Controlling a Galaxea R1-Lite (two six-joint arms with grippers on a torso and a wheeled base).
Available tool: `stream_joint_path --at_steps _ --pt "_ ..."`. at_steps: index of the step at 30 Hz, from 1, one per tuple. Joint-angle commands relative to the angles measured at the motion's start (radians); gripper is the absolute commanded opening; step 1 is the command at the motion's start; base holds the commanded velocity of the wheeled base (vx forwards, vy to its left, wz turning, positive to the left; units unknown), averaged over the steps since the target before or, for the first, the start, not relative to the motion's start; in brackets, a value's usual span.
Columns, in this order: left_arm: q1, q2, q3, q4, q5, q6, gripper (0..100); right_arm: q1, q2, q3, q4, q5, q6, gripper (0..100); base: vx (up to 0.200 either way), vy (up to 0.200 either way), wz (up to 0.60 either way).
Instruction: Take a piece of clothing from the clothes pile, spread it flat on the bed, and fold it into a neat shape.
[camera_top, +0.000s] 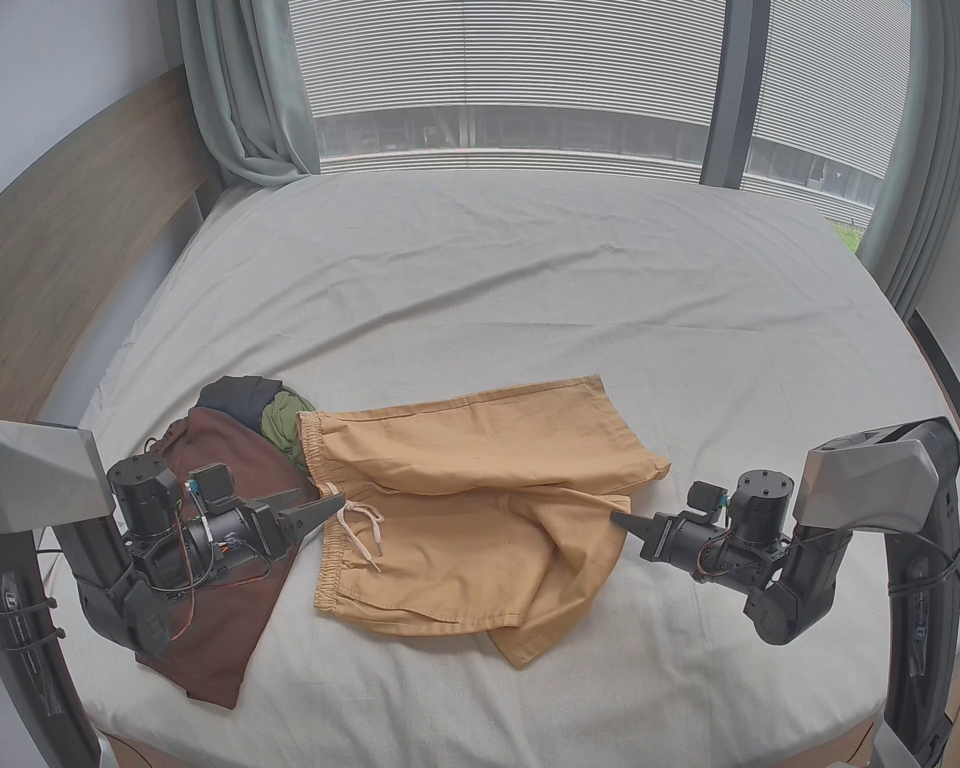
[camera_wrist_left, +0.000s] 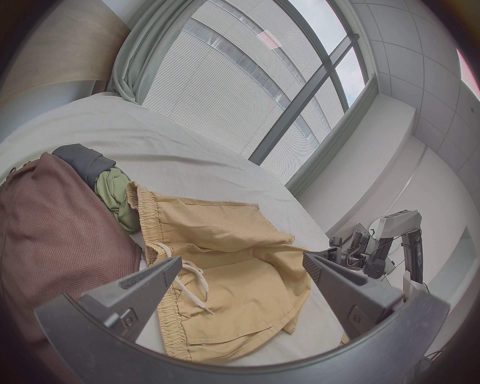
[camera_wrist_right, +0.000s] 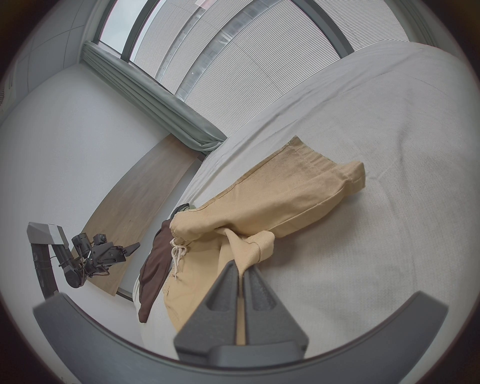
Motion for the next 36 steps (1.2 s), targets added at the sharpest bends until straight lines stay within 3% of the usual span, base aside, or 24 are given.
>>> stream_joint_path --at_steps 1,20,30,36 --pt "0.000 0.001 0.000 0.001 0.000 -0.001 100 -0.006 0.026 -0.007 0.000 -0.001 -0.002 100 0.000 0.000 0.00" --pt "0.000 0.009 -0.001 -0.001 0.000 0.001 100 0.070 0.111 0.129 0.001 0.022 -0.016 100 0.000 0.000 0.00" --pt "0.002 0.004 -0.004 -0.001 0.000 0.001 100 0.124 0.126 0.060 0.000 0.025 0.096 100 0.000 0.000 0.00" --pt "0.003 0.003 -0.004 -0.001 0.000 0.001 100 0.130 0.129 0.042 -0.002 0.023 0.104 100 0.000 0.000 0.00"
